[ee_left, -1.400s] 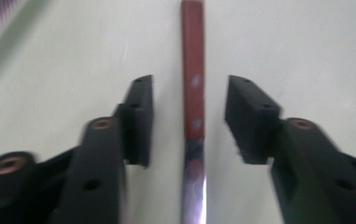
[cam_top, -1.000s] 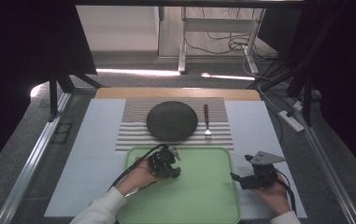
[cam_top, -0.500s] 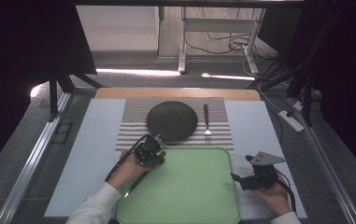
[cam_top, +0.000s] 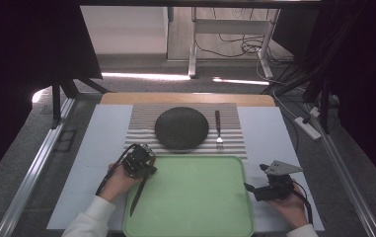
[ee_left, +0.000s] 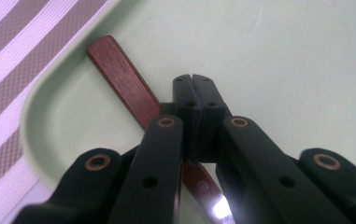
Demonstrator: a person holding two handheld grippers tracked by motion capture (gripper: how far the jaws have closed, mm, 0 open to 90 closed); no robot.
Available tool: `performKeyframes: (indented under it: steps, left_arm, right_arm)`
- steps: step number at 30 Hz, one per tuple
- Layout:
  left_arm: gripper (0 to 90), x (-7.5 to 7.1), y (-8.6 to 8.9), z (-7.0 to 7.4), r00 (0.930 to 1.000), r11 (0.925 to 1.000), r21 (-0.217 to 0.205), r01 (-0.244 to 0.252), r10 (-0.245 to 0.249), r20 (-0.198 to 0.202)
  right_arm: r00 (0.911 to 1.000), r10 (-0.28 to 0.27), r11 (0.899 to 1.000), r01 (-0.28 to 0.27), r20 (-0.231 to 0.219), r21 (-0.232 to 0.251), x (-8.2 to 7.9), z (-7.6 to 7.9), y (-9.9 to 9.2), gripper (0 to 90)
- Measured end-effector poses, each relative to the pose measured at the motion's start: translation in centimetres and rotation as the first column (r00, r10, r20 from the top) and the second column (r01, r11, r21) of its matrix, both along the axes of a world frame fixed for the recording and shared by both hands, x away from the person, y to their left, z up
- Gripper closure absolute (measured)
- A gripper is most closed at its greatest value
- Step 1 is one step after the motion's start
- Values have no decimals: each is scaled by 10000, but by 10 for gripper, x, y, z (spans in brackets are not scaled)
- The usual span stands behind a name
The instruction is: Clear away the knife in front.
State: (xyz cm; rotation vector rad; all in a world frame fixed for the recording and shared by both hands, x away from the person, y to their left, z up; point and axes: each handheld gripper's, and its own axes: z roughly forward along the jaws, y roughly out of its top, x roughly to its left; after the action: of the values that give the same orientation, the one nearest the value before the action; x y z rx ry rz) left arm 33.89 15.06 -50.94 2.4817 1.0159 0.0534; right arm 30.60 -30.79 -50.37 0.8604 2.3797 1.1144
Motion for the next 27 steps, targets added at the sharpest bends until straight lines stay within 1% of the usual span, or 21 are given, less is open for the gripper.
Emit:
performKeyframes:
  steps: [4, 5, 6, 10, 12, 13, 15, 16, 18, 19, 21, 22, 23, 24, 25, 26, 27]
  left_arm:
    - [886, -8, 10, -1, 9997, 9997, -11, -225, 225, -25]
    - [886, -10, 13, -1, 9996, 9996, -58, -280, 280, -8]
    - [886, -15, 18, 0, 9994, 9993, -196, -333, 333, 14]
    - [885, -19, 22, 1, 9990, 9986, -298, -427, 430, 117]
    - [885, -20, 23, 2, 9986, 9981, -451, -416, 430, 295]
    - [885, -20, 23, 4, 9984, 9973, -632, -376, 402, 400]
    - [884, -25, 24, 10, 9940, 9928, -1133, -392, 504, 972]
    - [884, -28, 26, 13, 9898, 9899, -1332, -477, 647, 1268]
    - [871, -37, 32, 20, 9790, 9814, -1845, -525, 871, 1844]
    - [863, -41, 36, 22, 9736, 9759, -2087, -634, 1064, 2019]
    - [855, -51, 46, 24, 9583, 9640, -2494, -922, 1539, 2406]
    - [807, -55, 52, 24, 9531, 9556, -2753, -1051, 1758, 2465]
    - [807, -59, 58, 23, 9494, 9474, -2975, -1177, 1953, 2462]
    - [745, -63, 63, 22, 9465, 9402, -3145, -1307, 2128, 2428]
    - [558, -68, 68, 20, 9420, 9341, -3266, -1445, 2308, 2435]
    - [509, -72, 73, 18, 9369, 9290, -3365, -1540, 2455, 2490]
    - [509, -77, 77, 16, 9321, 9227, -3484, -1654, 2617, 2505]
  right_arm:
    - [10000, 21, 10000, -21, -9, 4, 0, 0, 0, 75]
    - [10000, 16, 10000, -16, -8, -3, 0, 0, 0, 75]
    - [10000, -3, 10000, 3, 6, 8, 0, 0, 0, 75]
    - [10000, 0, 10000, 0, 9, 2, 0, 0, 1, 75]
    - [10000, 6, 10000, -6, 12, -1, 0, 0, 1, 75]
    - [10000, 25, 10000, -25, 9, 13, 0, 0, 1, 75]
    - [10000, -1, 10000, 1, 57, 15, -1, 1, 0, 75]
    - [10000, -15, 10000, 15, 57, 12, -1, 1, 0, 75]
    - [10000, -6, 10000, 5, 70, 33, 0, 1, 0, 75]
    - [10000, -15, 10000, 15, 51, 1, 0, 1, 0, 75]
    - [10000, 10, 10000, -10, 59, 25, 0, 1, 0, 75]
    - [10000, 17, 10000, -17, 23, 28, 0, 0, 0, 75]
    - [10000, 17, 10000, -17, 23, 28, 0, 0, 0, 75]
    - [10000, 35, 10000, -35, 39, 31, 0, 1, 0, 75]
    - [10000, 25, 10000, -26, 54, 71, 0, 1, 0, 75]
    - [10000, 20, 10000, -21, 48, 90, 0, 1, 0, 75]
    - [10000, 20, 10000, -21, 48, 90, 0, 1, 0, 75]
